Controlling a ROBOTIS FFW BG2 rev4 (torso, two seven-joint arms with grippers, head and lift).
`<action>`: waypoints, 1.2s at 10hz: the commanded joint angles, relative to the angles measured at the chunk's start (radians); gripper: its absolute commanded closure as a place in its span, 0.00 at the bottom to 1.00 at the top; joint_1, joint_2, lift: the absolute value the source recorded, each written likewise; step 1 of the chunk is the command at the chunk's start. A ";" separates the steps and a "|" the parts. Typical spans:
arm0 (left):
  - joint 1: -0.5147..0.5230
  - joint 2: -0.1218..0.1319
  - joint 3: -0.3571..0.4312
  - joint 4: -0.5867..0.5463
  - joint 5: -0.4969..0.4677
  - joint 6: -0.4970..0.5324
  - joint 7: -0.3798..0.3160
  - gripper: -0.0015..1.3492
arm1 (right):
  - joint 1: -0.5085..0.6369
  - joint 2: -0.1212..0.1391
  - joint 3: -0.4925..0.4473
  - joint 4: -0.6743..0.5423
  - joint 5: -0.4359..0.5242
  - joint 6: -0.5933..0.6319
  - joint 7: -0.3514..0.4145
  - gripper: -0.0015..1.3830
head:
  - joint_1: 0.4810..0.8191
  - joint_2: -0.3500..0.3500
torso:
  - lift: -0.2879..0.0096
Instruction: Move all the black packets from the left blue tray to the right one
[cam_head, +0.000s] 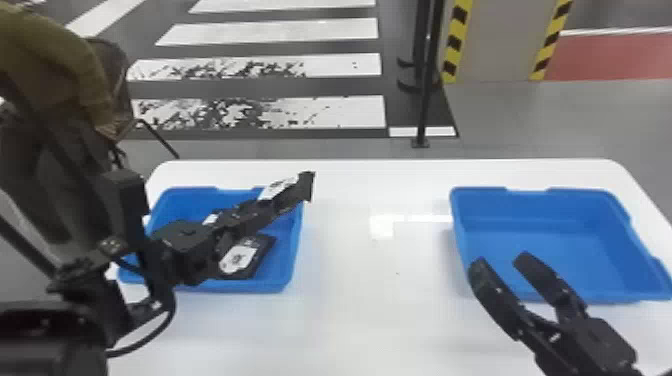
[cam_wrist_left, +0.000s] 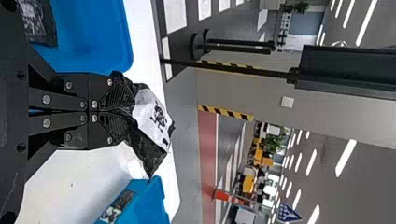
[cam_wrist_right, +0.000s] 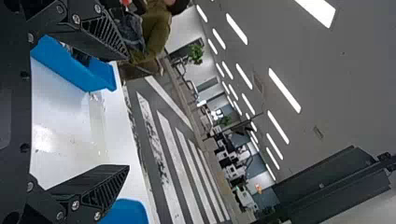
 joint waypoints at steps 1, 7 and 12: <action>0.011 -0.002 -0.047 -0.013 0.007 -0.013 0.002 0.90 | -0.061 0.000 0.014 0.003 -0.045 0.077 0.024 0.15 | 0.63 0.62 | 0.50; -0.031 0.011 -0.244 -0.016 0.055 -0.030 0.020 0.90 | -0.227 -0.018 0.138 0.055 -0.126 0.187 0.033 0.15 | 0.63 0.58 | 0.50; -0.048 0.018 -0.304 -0.013 0.067 -0.011 0.021 0.90 | -0.316 -0.023 0.154 0.099 -0.119 0.187 -0.003 0.15 | 0.63 0.51 | 0.50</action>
